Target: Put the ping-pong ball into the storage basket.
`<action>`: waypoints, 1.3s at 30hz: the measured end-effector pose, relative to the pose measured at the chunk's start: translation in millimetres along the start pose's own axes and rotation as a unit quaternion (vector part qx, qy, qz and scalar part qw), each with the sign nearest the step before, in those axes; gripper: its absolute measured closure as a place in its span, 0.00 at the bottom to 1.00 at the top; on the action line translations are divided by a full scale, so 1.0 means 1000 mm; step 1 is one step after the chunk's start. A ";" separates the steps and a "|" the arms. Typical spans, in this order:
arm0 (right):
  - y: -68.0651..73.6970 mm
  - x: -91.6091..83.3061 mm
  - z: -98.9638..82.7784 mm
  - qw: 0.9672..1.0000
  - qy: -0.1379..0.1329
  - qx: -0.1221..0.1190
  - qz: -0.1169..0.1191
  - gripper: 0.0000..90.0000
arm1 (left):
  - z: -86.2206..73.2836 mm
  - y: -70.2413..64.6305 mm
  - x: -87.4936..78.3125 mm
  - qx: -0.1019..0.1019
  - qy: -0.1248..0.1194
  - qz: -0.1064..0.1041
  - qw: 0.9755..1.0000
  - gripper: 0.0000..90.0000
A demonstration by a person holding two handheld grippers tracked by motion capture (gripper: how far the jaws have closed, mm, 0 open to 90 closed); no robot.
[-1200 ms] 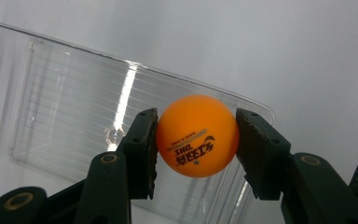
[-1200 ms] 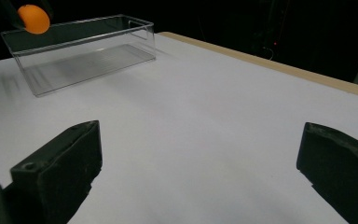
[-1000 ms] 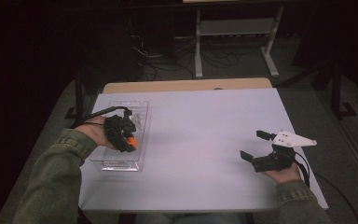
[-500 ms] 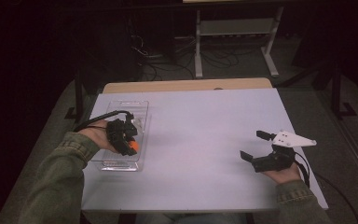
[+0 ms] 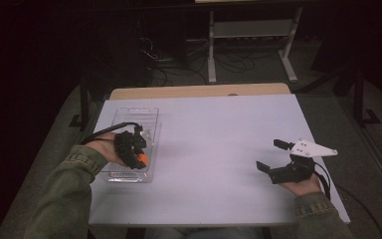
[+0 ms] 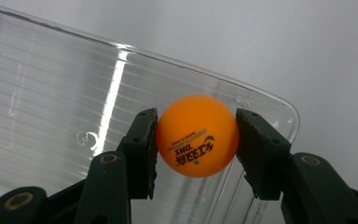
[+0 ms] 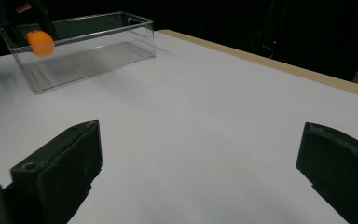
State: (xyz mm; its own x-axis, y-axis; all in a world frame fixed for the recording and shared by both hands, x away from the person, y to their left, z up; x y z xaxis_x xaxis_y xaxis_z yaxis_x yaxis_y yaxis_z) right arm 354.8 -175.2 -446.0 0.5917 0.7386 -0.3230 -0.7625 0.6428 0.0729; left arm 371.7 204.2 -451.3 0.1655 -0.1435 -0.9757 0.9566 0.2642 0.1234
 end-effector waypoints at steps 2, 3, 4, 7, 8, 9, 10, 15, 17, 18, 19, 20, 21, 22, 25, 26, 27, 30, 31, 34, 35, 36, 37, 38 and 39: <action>0.000 0.000 0.000 1.000 0.001 0.000 0.000 0.00 | 0.000 -0.001 0.003 0.003 0.004 -0.001 1.000 0.56; 0.000 0.000 0.000 1.000 0.001 0.000 0.000 0.00 | -0.001 -0.001 0.005 0.003 0.006 -0.001 1.000 0.56; 0.000 0.000 0.000 1.000 0.002 0.000 0.001 0.00 | -0.001 -0.001 0.006 0.004 0.008 -0.001 1.000 0.56; 0.002 0.000 0.000 1.000 0.001 -0.001 0.002 0.00 | -0.002 0.000 0.009 0.002 0.007 -0.002 1.000 0.56; 0.002 0.000 0.000 1.000 0.001 -0.001 0.003 0.00 | -0.003 -0.001 0.010 0.000 0.008 -0.002 1.000 0.56; 0.002 0.000 0.000 1.000 0.001 0.000 0.003 0.00 | -0.004 0.000 0.011 -0.001 0.009 -0.003 1.000 0.56; 0.002 0.000 0.000 1.000 0.001 0.000 0.003 0.00 | -0.004 0.000 0.011 -0.001 0.009 -0.003 1.000 0.56; 0.002 0.000 0.000 1.000 0.002 0.000 0.002 0.00 | -0.006 0.003 0.014 -0.005 0.011 -0.006 1.000 0.56; 0.002 0.000 -0.001 1.000 0.002 -0.001 0.002 0.00 | -0.006 0.003 0.015 -0.006 0.012 -0.003 1.000 0.56; 0.002 0.000 0.000 1.000 0.002 -0.001 0.002 0.00 | -0.006 0.004 0.015 -0.005 0.013 -0.003 1.000 0.56; 0.002 0.000 -0.001 1.000 0.002 -0.001 0.002 0.00 | -0.007 0.004 0.015 -0.005 0.014 -0.003 1.000 0.56; 0.002 0.000 -0.001 1.000 0.003 -0.001 0.002 0.00 | -0.007 0.004 0.016 -0.005 0.016 -0.003 1.000 0.56; 0.002 0.000 -0.001 1.000 0.003 0.000 0.002 0.00 | -0.007 0.004 0.016 -0.005 0.017 -0.004 1.000 0.56; 0.002 0.000 -0.001 1.000 0.003 0.000 0.002 0.00 | -0.007 0.004 0.017 -0.006 0.018 -0.004 1.000 0.56; 0.001 0.000 -0.001 1.000 0.002 -0.001 0.002 0.00 | -0.007 0.004 0.017 -0.010 0.019 -0.006 1.000 0.56; 0.002 0.000 -0.001 1.000 0.003 0.000 0.002 0.00 | -0.007 0.005 0.016 -0.011 0.018 -0.005 1.000 0.56; 0.001 0.000 -0.001 1.000 0.003 -0.001 0.002 0.00 | -0.007 0.005 0.016 -0.012 0.018 -0.005 1.000 0.56; 0.001 0.000 -0.001 1.000 0.004 0.000 0.002 0.00 | -0.008 0.006 0.015 -0.016 0.016 -0.003 1.000 0.55; 0.002 0.000 -0.001 1.000 0.004 0.000 0.002 0.00 | -0.008 0.007 0.015 -0.016 0.015 -0.004 1.000 0.55; 0.002 0.000 -0.001 1.000 0.004 0.001 0.003 0.00 | -0.008 0.008 0.012 -0.026 0.006 -0.007 1.000 0.50; 0.002 0.001 -0.001 1.000 0.004 0.001 0.003 0.00 | -0.008 0.008 0.012 -0.026 0.005 -0.008 1.000 0.49; 0.002 0.001 -0.001 1.000 0.004 0.002 0.004 0.00 | -0.008 0.008 0.011 -0.027 0.004 -0.007 1.000 0.49; 0.002 0.001 -0.001 1.000 0.004 0.002 0.004 0.00 | -0.008 0.008 0.010 -0.028 0.005 -0.007 1.000 0.47; 0.002 0.001 -0.001 1.000 0.004 0.002 0.004 0.00 | -0.008 0.008 0.010 -0.029 0.003 -0.007 1.000 0.46; 0.002 0.001 -0.001 1.000 0.004 0.002 0.005 0.00 | -0.008 0.008 0.009 -0.030 0.002 -0.005 1.000 0.44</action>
Point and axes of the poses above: each handheld gripper's, and its own axes: x roughly forward along the jaws, z roughly out of its top, y roughly to its left, the point moved 10 cm from there along x, roughly forward along the jaws, and after that the axes turned 4 degrees about z, right-handed, at the moved point
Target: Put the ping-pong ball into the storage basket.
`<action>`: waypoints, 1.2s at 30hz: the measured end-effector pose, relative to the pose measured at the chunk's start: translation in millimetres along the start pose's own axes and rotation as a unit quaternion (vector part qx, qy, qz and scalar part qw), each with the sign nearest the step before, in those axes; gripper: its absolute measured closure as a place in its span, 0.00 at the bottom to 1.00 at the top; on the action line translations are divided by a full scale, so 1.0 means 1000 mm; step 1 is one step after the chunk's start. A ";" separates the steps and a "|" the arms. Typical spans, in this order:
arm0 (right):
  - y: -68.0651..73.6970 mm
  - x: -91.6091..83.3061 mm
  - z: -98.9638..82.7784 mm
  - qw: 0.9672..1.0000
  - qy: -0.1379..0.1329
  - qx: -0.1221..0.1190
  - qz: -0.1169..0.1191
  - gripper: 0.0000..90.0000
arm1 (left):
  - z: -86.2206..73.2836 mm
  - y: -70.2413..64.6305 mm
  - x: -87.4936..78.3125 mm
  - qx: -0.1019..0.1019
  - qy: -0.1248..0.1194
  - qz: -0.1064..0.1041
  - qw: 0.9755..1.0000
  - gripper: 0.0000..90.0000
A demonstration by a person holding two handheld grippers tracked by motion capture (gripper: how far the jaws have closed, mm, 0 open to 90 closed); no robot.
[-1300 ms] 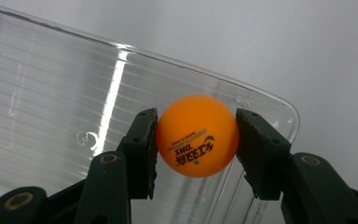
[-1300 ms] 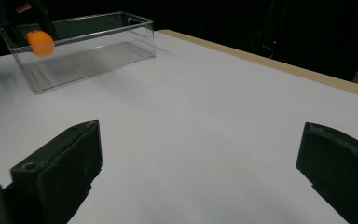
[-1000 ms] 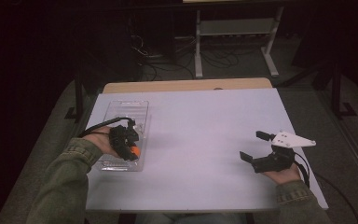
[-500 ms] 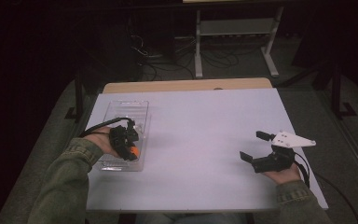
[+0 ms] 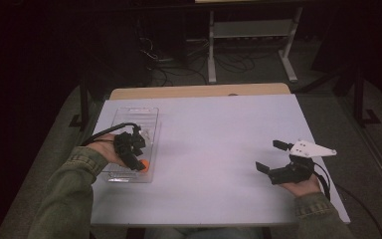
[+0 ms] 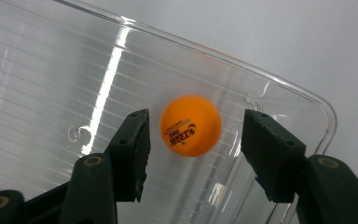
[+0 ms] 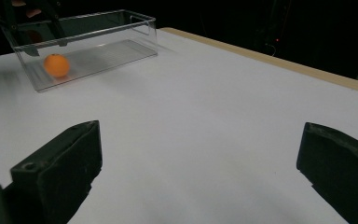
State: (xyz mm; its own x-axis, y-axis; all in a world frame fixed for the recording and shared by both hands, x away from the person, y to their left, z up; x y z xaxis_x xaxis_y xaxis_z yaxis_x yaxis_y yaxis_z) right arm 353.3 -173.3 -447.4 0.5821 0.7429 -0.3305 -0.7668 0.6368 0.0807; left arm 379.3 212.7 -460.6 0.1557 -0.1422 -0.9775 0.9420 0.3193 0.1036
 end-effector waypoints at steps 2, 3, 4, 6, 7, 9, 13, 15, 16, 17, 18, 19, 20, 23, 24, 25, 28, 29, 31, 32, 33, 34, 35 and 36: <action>0.000 0.000 0.000 1.000 0.001 0.000 0.000 0.00 | 0.000 0.002 -0.001 -0.001 -0.002 0.009 1.000 0.41; 0.000 0.000 0.000 1.000 0.001 -0.001 0.001 0.00 | 0.000 0.002 -0.002 -0.001 -0.003 0.013 1.000 0.38; 0.000 0.000 0.000 1.000 0.002 -0.003 0.000 0.00 | 0.000 0.003 -0.003 0.000 -0.002 0.017 1.000 0.36; 0.001 0.001 -0.001 1.000 0.003 -0.004 0.001 0.00 | 0.001 0.004 -0.005 0.001 -0.002 0.023 1.000 0.32; 0.001 0.001 -0.001 1.000 0.004 -0.004 0.002 0.00 | 0.002 0.005 -0.006 0.001 -0.003 0.026 1.000 0.32; 0.001 0.001 -0.001 1.000 0.004 -0.005 0.002 0.00 | 0.003 0.006 -0.009 0.002 -0.004 0.030 1.000 0.30; 0.001 0.001 -0.001 1.000 0.003 -0.004 0.001 0.00 | 0.006 0.006 -0.014 0.004 -0.013 0.028 1.000 0.30; 0.001 0.000 -0.001 1.000 0.003 -0.003 0.002 0.00 | 0.007 0.007 -0.016 0.000 -0.018 0.035 0.999 0.25; 0.002 0.000 -0.001 1.000 0.004 -0.003 0.002 0.00 | 0.007 0.007 -0.018 -0.001 -0.020 0.037 0.999 0.22; 0.002 0.000 -0.001 1.000 0.004 -0.003 0.002 0.00 | 0.008 0.007 -0.019 -0.002 -0.023 0.038 0.999 0.21; 0.002 0.000 -0.001 1.000 0.004 -0.003 0.002 0.00 | 0.009 0.007 -0.020 -0.005 -0.026 0.037 0.999 0.18; 0.002 0.000 -0.001 1.000 0.004 -0.003 0.002 0.00 | 0.010 0.006 -0.021 -0.007 -0.031 0.037 0.999 0.15; 0.002 0.000 -0.001 1.000 0.004 -0.004 0.003 0.00 | 0.011 0.006 -0.023 -0.008 -0.036 0.038 0.999 0.12; 0.002 0.000 -0.001 1.000 0.005 -0.003 0.002 0.00 | 0.015 0.006 -0.028 -0.014 -0.056 0.036 0.998 0.07; 0.002 0.000 -0.001 1.000 0.005 -0.002 0.003 0.00 | 0.016 0.005 -0.029 -0.013 -0.061 0.036 0.997 0.06; 0.002 0.000 -0.001 1.000 0.005 -0.001 0.004 0.00 | 0.017 0.004 -0.030 -0.013 -0.065 0.035 0.997 0.05; 0.003 0.001 -0.001 1.000 0.006 -0.001 0.005 0.00 | 0.019 0.002 -0.032 -0.013 -0.070 0.036 0.997 0.00; 0.003 0.001 -0.001 1.000 0.006 -0.001 0.006 0.00 | 0.020 0.002 -0.033 -0.011 -0.071 0.040 0.997 0.00; 0.003 0.001 -0.001 1.000 0.006 0.000 0.006 0.00 | 0.022 0.003 -0.034 -0.015 -0.080 0.044 0.996 0.00; 0.002 0.001 -0.001 1.000 0.005 0.000 0.006 0.00 | 0.023 0.003 -0.035 -0.015 -0.084 0.045 0.995 0.00; 0.002 0.001 -0.001 1.000 0.005 -0.001 0.005 0.00 | 0.024 0.002 -0.036 -0.020 -0.091 0.044 0.995 0.00; 0.002 0.000 -0.001 1.000 0.005 -0.001 0.005 0.00 | 0.024 0.002 -0.037 -0.021 -0.095 0.043 0.994 0.00; 0.002 0.000 -0.001 1.000 0.005 0.000 0.005 0.00 | 0.025 0.002 -0.037 -0.022 -0.099 0.045 0.994 0.00; 0.002 0.000 -0.001 1.000 0.005 0.000 0.004 0.00 | 0.025 0.001 -0.037 -0.021 -0.101 0.046 0.994 0.00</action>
Point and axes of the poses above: each handheld gripper's, and its own axes: x roughly forward along the jaws, z roughly out of its top, y roughly to its left, the point moved 10 cm from there along x, roughly forward along the jaws, and after that the axes turned 4 degrees about z, right-handed, at the moved point
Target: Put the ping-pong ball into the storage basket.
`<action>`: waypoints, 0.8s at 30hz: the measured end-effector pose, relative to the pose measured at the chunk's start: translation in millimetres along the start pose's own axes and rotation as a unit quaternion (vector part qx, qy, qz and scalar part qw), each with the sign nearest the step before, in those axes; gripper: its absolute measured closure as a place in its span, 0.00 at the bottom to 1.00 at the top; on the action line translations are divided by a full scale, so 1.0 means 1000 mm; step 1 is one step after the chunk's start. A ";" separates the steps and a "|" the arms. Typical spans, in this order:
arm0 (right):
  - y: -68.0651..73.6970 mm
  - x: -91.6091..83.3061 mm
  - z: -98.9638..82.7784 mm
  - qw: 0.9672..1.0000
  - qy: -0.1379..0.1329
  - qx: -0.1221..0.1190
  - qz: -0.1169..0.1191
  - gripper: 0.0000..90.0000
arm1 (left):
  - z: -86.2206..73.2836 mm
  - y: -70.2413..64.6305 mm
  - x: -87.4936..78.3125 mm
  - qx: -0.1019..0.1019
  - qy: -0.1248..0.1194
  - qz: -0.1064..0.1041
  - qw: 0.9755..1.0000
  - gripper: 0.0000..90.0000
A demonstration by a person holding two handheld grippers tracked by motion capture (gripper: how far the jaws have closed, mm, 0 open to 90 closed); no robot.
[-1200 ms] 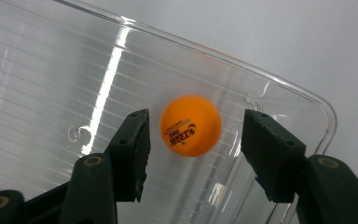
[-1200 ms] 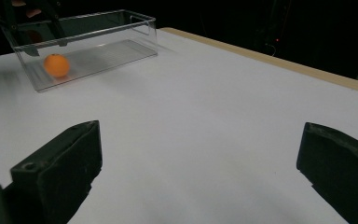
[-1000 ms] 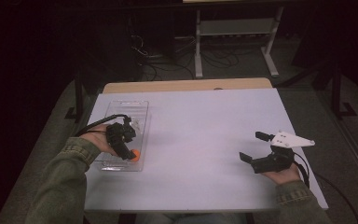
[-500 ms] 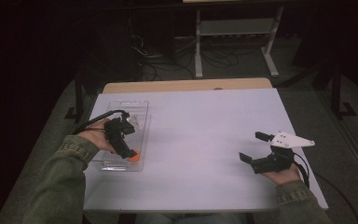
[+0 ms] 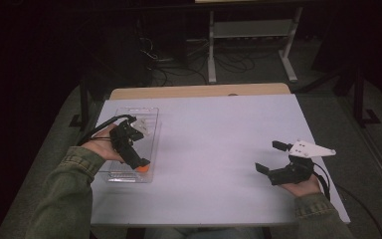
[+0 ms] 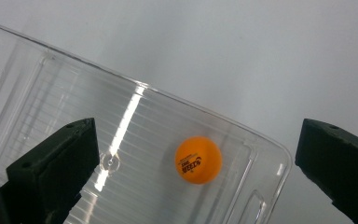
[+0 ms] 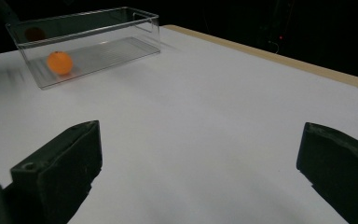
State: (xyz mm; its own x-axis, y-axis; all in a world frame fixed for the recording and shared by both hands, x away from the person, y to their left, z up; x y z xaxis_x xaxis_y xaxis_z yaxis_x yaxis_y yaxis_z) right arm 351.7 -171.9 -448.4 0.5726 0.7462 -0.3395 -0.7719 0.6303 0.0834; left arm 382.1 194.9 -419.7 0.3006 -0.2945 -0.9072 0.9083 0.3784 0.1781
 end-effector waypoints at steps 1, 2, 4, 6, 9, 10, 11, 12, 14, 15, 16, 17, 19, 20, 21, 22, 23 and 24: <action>0.000 0.000 0.000 1.000 0.000 0.000 0.000 0.00 | 0.000 -0.001 0.000 -0.001 -0.002 0.000 1.000 0.00; 0.000 0.000 0.000 1.000 0.000 0.000 -0.001 0.00 | 0.000 -0.001 -0.001 -0.003 -0.005 0.001 1.000 0.00; 0.000 0.000 0.000 1.000 0.001 0.001 -0.001 0.00 | -0.001 -0.001 -0.002 -0.010 -0.014 0.005 1.000 0.00; 0.000 0.001 0.000 1.000 0.001 0.000 0.000 0.00 | -0.001 -0.001 -0.004 -0.016 -0.025 0.005 1.000 0.00; 0.000 0.000 -0.001 1.000 0.002 0.000 0.000 0.00 | -0.003 0.000 -0.006 -0.025 -0.034 0.011 0.999 0.00; 0.000 0.000 -0.001 1.000 0.002 0.000 0.000 0.00 | -0.003 0.001 -0.007 -0.026 -0.037 0.014 0.999 0.00; 0.000 0.000 0.000 1.000 0.001 0.001 0.000 0.00 | -0.003 0.001 -0.008 -0.027 -0.039 0.015 0.999 0.00; 0.000 0.000 0.000 1.000 0.001 0.000 0.000 0.00 | -0.003 0.001 -0.008 -0.027 -0.040 0.016 0.999 0.00; 0.000 0.000 0.000 1.000 0.001 0.000 -0.001 0.00 | -0.003 0.001 -0.010 -0.026 -0.043 0.019 0.999 0.00; 0.000 0.000 0.000 1.000 0.000 0.000 -0.001 0.00 | -0.003 0.001 -0.011 -0.026 -0.045 0.021 0.998 0.00; 0.000 0.000 0.000 1.000 0.000 0.000 -0.001 0.00 | -0.003 0.001 -0.011 -0.029 -0.048 0.024 0.998 0.00; 0.000 0.000 0.000 1.000 0.000 0.000 -0.001 0.00 | -0.004 0.001 -0.011 -0.031 -0.050 0.024 0.998 0.00; 0.000 0.000 0.000 1.000 -0.001 0.000 0.000 0.00 | -0.005 0.000 -0.011 -0.034 -0.055 0.024 0.998 0.00; 0.000 0.000 0.000 1.000 -0.002 0.000 0.000 0.00 | -0.006 0.000 -0.010 -0.035 -0.054 0.025 0.998 0.00; 0.000 0.000 0.000 1.000 -0.002 0.001 0.000 0.00 | -0.007 0.000 -0.008 -0.035 -0.054 0.025 0.998 0.00; 0.000 0.000 0.000 1.000 -0.003 0.001 0.000 0.00 | -0.008 -0.001 -0.007 -0.037 -0.054 0.026 0.998 0.00; 0.000 0.000 0.000 1.000 -0.003 0.001 0.000 0.00 | -0.009 -0.001 -0.007 -0.040 -0.055 0.025 0.997 0.00; 0.000 0.000 0.001 1.000 -0.003 0.001 0.000 0.00 | -0.010 -0.001 -0.006 -0.040 -0.058 0.025 0.997 0.00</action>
Point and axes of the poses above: each handheld gripper's, and its own axes: x roughly forward along the jaws, z roughly out of its top, y roughly to its left, the point moved 10 cm from there along x, roughly forward along the jaws, and after that the axes turned 4 degrees about z, right-handed, at the moved point
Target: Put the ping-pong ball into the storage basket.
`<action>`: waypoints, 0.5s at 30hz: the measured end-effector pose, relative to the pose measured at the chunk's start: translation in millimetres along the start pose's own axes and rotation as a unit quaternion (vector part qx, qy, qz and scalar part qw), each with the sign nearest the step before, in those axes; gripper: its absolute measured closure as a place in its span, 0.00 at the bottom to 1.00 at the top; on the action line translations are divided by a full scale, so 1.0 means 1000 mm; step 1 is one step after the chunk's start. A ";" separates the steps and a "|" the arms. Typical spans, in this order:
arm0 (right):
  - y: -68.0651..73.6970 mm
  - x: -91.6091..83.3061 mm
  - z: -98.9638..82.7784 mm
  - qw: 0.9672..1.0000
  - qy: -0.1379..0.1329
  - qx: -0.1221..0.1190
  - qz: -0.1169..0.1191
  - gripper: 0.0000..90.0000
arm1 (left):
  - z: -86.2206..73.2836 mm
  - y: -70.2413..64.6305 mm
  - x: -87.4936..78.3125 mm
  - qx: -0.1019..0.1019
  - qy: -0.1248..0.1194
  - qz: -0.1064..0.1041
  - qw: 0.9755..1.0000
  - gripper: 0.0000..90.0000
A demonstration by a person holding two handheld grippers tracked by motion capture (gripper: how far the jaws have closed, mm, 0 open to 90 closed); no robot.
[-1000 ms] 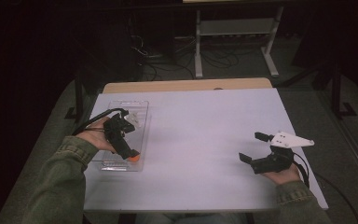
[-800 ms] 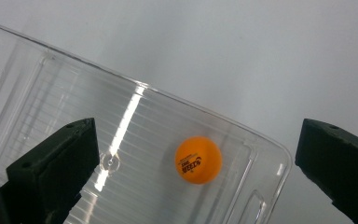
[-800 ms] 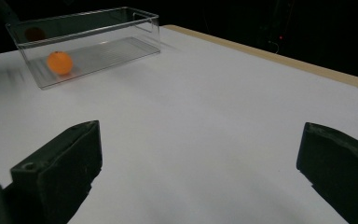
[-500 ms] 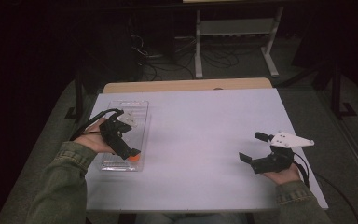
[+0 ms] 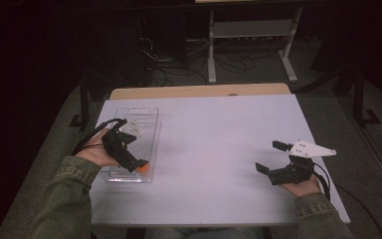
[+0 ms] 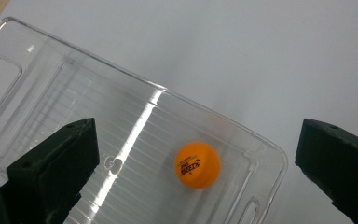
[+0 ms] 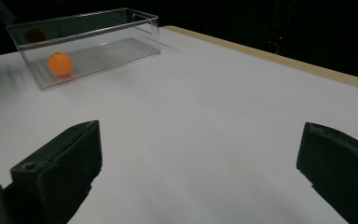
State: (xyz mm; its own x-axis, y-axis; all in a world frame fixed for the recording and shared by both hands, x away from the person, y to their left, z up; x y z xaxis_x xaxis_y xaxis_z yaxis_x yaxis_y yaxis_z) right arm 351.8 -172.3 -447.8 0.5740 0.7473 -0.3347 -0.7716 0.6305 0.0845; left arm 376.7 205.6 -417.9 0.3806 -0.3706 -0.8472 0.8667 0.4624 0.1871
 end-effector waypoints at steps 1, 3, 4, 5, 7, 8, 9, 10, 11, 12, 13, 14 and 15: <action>0.000 0.000 0.000 1.000 0.000 -0.001 0.000 0.00 | -0.001 0.000 0.000 -0.004 -0.004 0.002 1.000 0.00; 0.000 0.000 0.000 1.000 0.001 0.000 0.000 0.00 | -0.002 0.001 -0.001 -0.011 -0.011 0.002 1.000 0.00; 0.000 0.000 0.000 1.000 0.002 0.000 0.000 0.00 | -0.004 0.002 -0.002 -0.016 -0.015 0.003 1.000 0.00; 0.000 0.000 0.000 1.000 0.001 0.000 0.000 0.00 | -0.005 0.003 -0.003 -0.022 -0.024 0.003 0.999 0.00; 0.000 0.000 0.000 1.000 0.000 0.001 0.000 0.00 | -0.007 0.004 -0.005 -0.039 -0.044 0.000 0.998 0.00; 0.000 0.000 0.000 1.000 0.000 0.002 0.000 0.00 | -0.009 0.004 -0.006 -0.042 -0.047 0.004 0.998 0.00; 0.000 0.000 0.000 1.000 0.000 0.002 0.000 0.00 | -0.011 0.005 -0.006 -0.045 -0.050 0.006 0.998 0.00; 0.000 0.000 0.000 1.000 0.001 0.003 0.000 0.00 | -0.013 0.005 -0.007 -0.047 -0.052 0.007 0.998 0.00; 0.000 0.000 0.000 1.000 0.001 0.002 0.000 0.00 | -0.015 0.005 -0.007 -0.050 -0.054 0.009 0.997 0.00; 0.000 0.000 0.000 1.000 0.001 0.001 0.000 0.00 | -0.016 0.006 -0.008 -0.052 -0.057 0.013 0.997 0.00; 0.000 0.000 -0.001 1.000 0.001 0.001 0.000 0.00 | -0.017 0.006 -0.009 -0.055 -0.061 0.014 0.997 0.00; 0.000 0.000 -0.001 1.000 0.001 0.001 0.000 0.00 | -0.018 0.007 -0.010 -0.059 -0.063 0.015 0.996 0.00; 0.000 0.000 -0.001 1.000 0.002 0.001 0.000 0.00 | -0.019 0.008 -0.010 -0.062 -0.067 0.019 0.996 0.00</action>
State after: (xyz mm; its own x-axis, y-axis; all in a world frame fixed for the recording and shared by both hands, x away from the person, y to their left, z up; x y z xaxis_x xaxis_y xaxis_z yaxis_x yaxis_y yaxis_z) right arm 351.6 -172.1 -448.4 0.5730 0.7469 -0.3375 -0.7712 0.6307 0.0865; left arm 373.6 228.8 -417.2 0.4596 -0.4503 -0.7655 0.8075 0.5708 0.1491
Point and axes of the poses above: each handheld gripper's, and its own axes: x roughly forward along the jaws, z roughly out of its top, y roughly to its left, the point moved 10 cm from there along x, roughly forward along the jaws, and after that the axes turned 4 degrees about z, right-handed, at the moved point
